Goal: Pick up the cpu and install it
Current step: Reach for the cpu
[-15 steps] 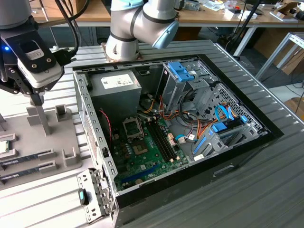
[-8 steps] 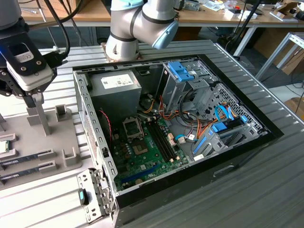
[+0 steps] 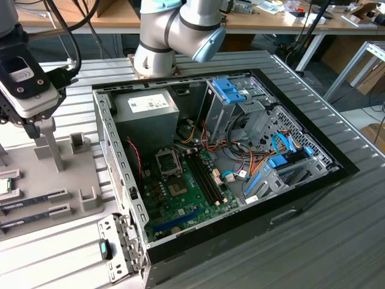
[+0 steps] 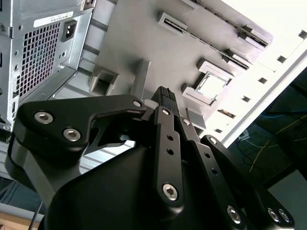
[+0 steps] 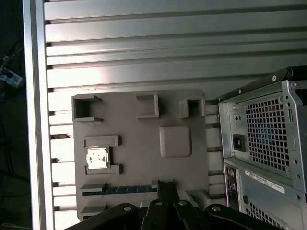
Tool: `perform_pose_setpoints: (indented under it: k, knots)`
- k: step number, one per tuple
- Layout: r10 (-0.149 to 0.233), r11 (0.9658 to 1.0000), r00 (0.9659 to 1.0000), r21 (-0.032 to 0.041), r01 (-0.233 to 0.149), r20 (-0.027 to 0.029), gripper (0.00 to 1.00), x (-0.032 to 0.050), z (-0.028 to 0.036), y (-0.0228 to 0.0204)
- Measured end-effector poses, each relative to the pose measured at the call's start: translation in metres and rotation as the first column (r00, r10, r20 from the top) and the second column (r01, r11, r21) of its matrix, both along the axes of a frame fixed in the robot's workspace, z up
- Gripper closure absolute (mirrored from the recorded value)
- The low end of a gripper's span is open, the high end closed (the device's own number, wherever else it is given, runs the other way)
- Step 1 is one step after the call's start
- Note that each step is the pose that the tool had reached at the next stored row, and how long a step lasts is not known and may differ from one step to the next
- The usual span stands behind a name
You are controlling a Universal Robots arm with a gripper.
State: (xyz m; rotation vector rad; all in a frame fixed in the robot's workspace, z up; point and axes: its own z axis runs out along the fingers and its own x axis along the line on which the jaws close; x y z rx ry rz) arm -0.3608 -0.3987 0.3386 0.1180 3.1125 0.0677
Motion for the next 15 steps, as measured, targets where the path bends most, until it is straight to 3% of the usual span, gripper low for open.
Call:
perform_pose_setpoints:
  k: [15]
  knots:
    - [0.000, 1.0000, 1.0000, 0.0000, 0.000, -0.0001, 0.89, -0.0156, -0.0059, 0.0001]
